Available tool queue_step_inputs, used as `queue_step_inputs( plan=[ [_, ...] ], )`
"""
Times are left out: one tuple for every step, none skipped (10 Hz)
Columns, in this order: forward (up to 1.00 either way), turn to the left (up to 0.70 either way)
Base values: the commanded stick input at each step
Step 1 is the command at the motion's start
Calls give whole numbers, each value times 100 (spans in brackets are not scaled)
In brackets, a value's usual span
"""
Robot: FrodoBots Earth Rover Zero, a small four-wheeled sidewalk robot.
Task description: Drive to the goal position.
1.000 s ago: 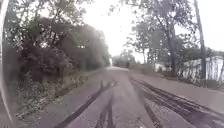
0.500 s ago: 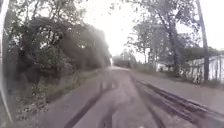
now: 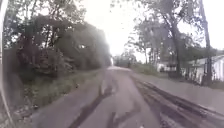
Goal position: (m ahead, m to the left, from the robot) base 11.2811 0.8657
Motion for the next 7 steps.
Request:
queue_step_inputs(
  plan=[
    [70,1],
    [70,1],
    [70,1],
    [70,1],
    [70,1],
    [70,1],
    [70,1]
  ],
)
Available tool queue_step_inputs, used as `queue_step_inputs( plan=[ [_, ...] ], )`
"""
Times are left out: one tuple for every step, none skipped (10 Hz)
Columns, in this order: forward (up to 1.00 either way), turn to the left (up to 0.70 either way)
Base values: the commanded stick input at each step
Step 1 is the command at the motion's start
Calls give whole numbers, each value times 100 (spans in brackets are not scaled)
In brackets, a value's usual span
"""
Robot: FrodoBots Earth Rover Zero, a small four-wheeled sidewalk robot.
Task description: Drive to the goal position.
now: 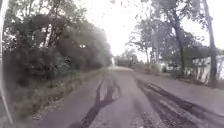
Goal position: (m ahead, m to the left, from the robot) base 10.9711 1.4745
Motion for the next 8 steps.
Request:
queue_step_inputs(
  plan=[
    [70,1],
    [70,1],
    [70,1],
    [70,1],
    [70,1],
    [70,1],
    [70,1],
    [70,1]
  ],
)
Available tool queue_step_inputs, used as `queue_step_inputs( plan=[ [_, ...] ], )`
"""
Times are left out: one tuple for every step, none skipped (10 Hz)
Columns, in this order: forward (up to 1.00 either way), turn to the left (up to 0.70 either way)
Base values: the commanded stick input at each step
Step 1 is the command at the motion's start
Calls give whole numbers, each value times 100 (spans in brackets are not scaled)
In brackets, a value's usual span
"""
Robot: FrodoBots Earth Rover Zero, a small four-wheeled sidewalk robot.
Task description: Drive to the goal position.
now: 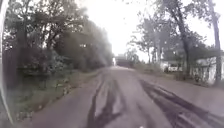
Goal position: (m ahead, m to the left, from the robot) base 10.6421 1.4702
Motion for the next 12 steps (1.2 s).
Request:
queue_step_inputs(
  plan=[
    [70,1],
    [70,1],
    [70,1],
    [70,1],
    [70,1],
    [70,1],
    [70,1],
    [70,1],
    [70,1],
    [70,1],
    [70,1],
    [70,1]
  ],
)
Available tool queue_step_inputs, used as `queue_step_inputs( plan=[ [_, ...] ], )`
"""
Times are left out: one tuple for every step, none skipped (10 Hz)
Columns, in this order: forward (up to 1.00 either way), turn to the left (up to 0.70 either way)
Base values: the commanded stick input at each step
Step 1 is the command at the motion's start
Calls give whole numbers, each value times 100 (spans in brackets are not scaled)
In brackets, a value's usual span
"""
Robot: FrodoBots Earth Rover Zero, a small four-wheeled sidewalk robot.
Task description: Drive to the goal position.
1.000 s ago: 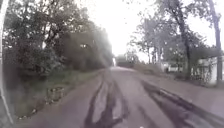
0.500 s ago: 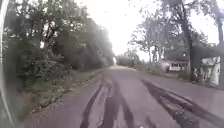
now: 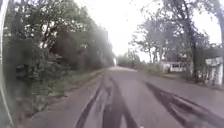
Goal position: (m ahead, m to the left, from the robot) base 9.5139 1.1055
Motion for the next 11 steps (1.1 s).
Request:
queue_step_inputs(
  plan=[
    [70,1],
    [70,1],
    [70,1],
    [70,1],
    [70,1],
    [70,1],
    [70,1],
    [70,1],
    [70,1],
    [70,1],
    [70,1]
  ],
)
